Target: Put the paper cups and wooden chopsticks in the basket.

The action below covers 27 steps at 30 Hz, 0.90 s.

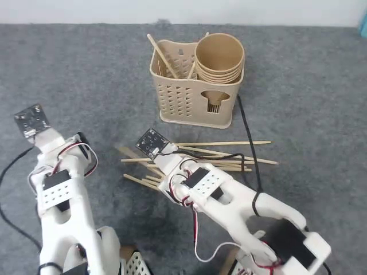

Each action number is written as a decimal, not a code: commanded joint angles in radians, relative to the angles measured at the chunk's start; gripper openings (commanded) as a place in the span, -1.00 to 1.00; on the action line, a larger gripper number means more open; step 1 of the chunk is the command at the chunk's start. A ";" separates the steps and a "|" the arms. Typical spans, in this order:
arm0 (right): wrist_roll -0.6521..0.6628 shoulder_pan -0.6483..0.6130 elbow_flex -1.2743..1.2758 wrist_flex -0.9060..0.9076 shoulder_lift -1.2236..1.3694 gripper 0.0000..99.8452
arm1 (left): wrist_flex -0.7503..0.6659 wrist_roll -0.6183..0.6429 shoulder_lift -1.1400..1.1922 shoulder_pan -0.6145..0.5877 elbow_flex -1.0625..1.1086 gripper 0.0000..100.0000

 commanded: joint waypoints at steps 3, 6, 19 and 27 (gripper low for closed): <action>-0.011 0.027 -0.014 0.119 -0.200 -0.93 | -0.023 0.012 0.000 0.006 -0.044 -0.66; -0.009 0.031 -0.017 0.182 -0.338 -0.93 | -0.023 0.012 0.000 0.006 -0.044 -0.66; -0.009 0.048 -0.012 0.259 -1.001 -0.93 | -0.023 0.012 0.000 0.006 -0.042 -0.66; -0.012 0.173 0.169 -0.147 -1.178 -0.93 | -0.023 0.011 0.000 0.006 -0.039 -0.66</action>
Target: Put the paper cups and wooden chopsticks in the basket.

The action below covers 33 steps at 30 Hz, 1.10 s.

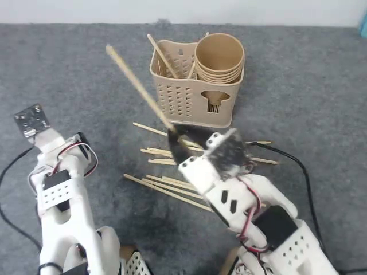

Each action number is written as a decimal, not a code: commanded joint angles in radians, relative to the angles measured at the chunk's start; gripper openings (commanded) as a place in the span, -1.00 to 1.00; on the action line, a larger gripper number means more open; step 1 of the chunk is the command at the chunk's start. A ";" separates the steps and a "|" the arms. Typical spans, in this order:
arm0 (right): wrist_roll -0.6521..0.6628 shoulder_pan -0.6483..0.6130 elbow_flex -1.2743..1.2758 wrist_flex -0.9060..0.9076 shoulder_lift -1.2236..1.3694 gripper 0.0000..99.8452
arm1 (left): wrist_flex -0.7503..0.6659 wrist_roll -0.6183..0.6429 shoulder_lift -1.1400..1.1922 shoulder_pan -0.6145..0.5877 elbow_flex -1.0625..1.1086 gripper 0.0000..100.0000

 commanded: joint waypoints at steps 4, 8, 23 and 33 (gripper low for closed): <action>-0.009 0.044 0.233 -0.444 -0.077 -0.93 | -0.023 0.011 0.000 0.006 -0.039 -0.66; -0.005 0.045 0.371 -0.711 -0.074 -0.93 | -0.023 0.011 0.000 0.006 -0.039 -0.66; -0.106 0.137 0.026 -1.148 0.507 -0.93 | -0.023 0.011 0.000 0.008 -0.039 -0.66; -0.189 0.220 -0.388 -1.449 1.167 -0.93 | -0.023 0.011 0.000 0.008 -0.041 -0.66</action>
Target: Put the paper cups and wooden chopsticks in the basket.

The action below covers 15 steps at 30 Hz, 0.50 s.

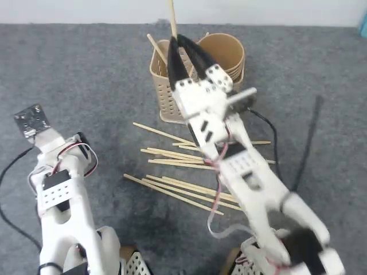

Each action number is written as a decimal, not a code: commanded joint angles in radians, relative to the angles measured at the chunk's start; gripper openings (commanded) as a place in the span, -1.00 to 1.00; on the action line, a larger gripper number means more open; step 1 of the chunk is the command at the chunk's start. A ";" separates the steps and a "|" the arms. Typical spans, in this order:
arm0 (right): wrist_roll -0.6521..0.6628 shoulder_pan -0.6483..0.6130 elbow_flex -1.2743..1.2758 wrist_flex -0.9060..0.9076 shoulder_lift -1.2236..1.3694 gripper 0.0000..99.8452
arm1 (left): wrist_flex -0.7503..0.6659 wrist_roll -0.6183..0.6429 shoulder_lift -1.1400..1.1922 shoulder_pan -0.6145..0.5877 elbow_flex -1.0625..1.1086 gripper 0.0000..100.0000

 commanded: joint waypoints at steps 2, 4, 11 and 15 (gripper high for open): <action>-0.012 0.024 -0.203 -0.111 0.216 -0.93 | -0.025 0.011 0.000 0.012 -0.041 -0.66; -0.012 0.024 -0.262 -0.120 0.295 -0.93 | -0.025 0.008 0.000 0.026 -0.041 -0.66; 0.044 0.028 -0.367 -0.136 0.460 -0.93 | -0.049 0.008 0.000 0.029 -0.038 -0.66; 0.117 0.024 -0.347 -0.183 0.478 -0.91 | -0.049 0.008 0.000 0.029 -0.038 -0.66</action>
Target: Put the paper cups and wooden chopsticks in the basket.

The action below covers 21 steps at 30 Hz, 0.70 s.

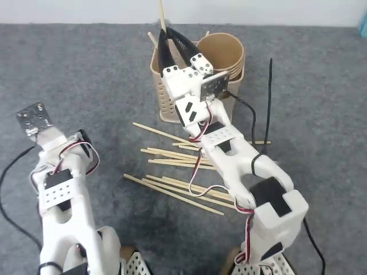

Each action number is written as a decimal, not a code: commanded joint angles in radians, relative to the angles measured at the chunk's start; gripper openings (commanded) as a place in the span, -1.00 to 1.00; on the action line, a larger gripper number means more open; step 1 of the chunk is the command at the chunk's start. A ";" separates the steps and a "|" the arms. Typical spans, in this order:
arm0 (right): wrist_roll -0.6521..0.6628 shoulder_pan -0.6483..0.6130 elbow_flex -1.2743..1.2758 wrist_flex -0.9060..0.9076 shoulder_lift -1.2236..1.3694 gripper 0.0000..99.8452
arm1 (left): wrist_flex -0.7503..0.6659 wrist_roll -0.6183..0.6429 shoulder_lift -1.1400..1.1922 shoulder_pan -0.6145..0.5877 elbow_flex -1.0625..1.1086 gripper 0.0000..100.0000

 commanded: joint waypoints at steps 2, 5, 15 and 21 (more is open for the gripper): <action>0.072 0.013 -0.015 -0.030 -0.008 -0.91 | -0.025 0.008 0.000 0.008 -0.038 -0.66; 0.075 0.013 0.012 -0.031 -0.013 -0.88 | -0.025 0.008 0.002 0.008 -0.038 -0.66; 0.086 -0.001 0.147 -0.025 -0.134 -0.61 | -0.025 0.008 0.002 0.008 -0.038 -0.66; 0.032 -0.013 0.324 0.030 -0.360 -0.61 | -0.025 0.008 0.002 0.008 -0.036 -0.66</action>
